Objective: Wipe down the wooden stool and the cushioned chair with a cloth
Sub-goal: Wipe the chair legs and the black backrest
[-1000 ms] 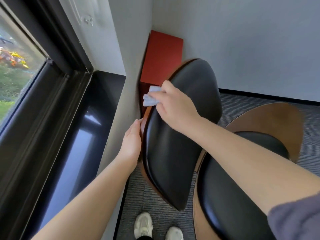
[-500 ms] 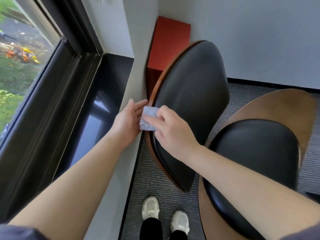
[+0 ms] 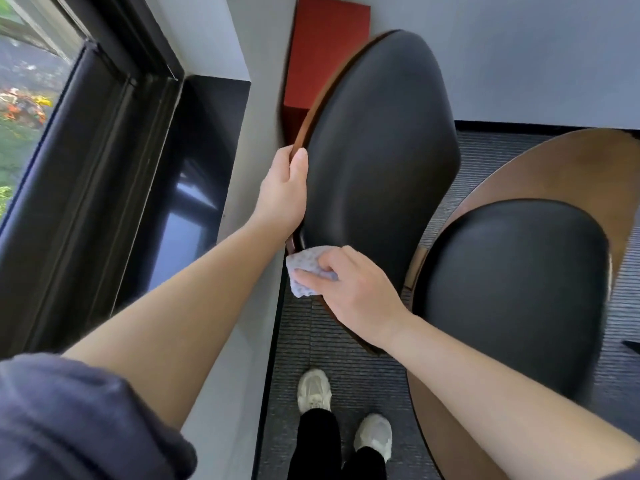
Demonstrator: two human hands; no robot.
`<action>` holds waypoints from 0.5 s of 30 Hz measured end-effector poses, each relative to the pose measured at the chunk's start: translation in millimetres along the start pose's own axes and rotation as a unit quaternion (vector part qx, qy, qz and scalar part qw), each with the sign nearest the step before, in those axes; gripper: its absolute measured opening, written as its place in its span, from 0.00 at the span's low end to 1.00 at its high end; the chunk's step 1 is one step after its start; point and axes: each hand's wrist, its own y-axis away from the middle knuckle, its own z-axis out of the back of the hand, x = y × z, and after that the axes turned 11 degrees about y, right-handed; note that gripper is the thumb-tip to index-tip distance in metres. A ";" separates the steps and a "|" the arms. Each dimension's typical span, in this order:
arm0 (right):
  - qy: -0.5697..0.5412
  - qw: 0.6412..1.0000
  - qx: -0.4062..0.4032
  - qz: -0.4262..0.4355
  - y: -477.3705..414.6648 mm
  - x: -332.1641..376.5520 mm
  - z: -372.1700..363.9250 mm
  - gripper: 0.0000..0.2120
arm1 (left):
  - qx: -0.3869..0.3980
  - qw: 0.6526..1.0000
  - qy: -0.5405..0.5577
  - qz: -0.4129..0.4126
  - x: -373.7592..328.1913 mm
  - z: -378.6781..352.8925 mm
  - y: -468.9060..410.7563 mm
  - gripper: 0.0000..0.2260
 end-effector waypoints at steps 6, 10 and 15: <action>-0.081 0.995 0.057 -0.022 39.2 -21.8 -13.3 0.12 | -0.100 0.994 0.005 -0.053 22.2 -14.2 21.7 0.14; -0.048 0.999 0.000 -0.023 53.2 -22.2 -35.4 0.15 | -0.146 0.986 -0.006 -0.075 25.8 -21.0 25.1 0.15; -0.294 0.923 -0.135 -0.210 79.0 17.5 -47.8 0.20 | -0.129 0.988 -0.065 -0.049 20.3 -26.1 29.5 0.15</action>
